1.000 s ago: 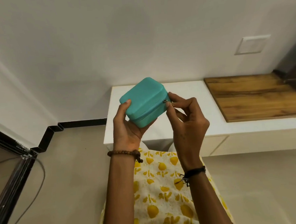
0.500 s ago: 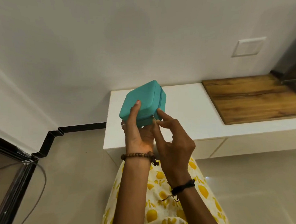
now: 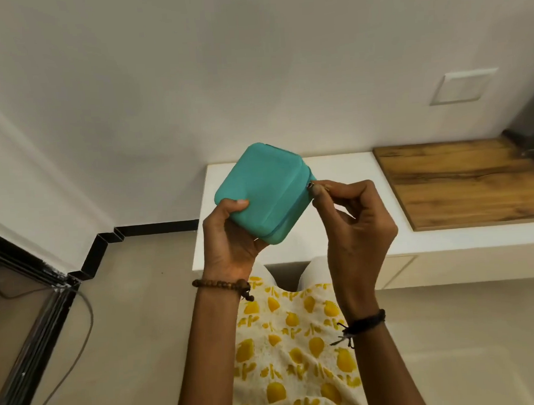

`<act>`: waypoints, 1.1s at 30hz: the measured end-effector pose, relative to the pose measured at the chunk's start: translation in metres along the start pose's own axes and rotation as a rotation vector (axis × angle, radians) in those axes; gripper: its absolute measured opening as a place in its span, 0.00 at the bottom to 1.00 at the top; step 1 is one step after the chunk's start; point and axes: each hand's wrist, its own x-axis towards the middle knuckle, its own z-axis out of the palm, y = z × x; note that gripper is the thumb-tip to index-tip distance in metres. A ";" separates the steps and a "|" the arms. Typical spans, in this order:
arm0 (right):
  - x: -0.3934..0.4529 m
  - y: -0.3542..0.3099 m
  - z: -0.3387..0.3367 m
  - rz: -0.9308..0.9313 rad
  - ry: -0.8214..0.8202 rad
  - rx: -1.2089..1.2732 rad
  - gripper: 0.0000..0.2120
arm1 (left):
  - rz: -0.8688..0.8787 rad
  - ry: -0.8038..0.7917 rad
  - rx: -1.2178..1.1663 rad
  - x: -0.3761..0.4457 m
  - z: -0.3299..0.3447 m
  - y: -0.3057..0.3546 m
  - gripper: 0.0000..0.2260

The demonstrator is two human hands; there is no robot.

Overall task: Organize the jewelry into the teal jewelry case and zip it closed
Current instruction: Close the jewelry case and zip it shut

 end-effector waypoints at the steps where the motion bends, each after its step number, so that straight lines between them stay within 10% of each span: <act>1: 0.001 -0.001 -0.001 0.009 -0.023 0.017 0.05 | 0.000 -0.013 -0.001 0.001 -0.003 0.002 0.21; 12: 0.014 -0.014 -0.012 0.137 -0.321 0.067 0.05 | -0.061 -0.053 -0.105 0.013 -0.020 0.001 0.43; 20: 0.017 0.000 -0.011 0.298 -0.269 0.108 0.03 | -0.097 -0.071 -0.154 0.015 -0.019 -0.010 0.35; 24: 0.005 0.018 -0.006 0.498 -0.181 0.112 0.14 | -0.036 0.100 -0.074 0.014 -0.010 -0.020 0.25; 28: -0.010 0.029 0.000 0.803 -0.254 0.229 0.21 | 0.076 0.277 0.033 0.018 -0.006 -0.036 0.42; 33: -0.007 0.047 0.002 0.837 -0.320 0.247 0.22 | 0.067 0.355 0.064 0.027 -0.022 -0.046 0.18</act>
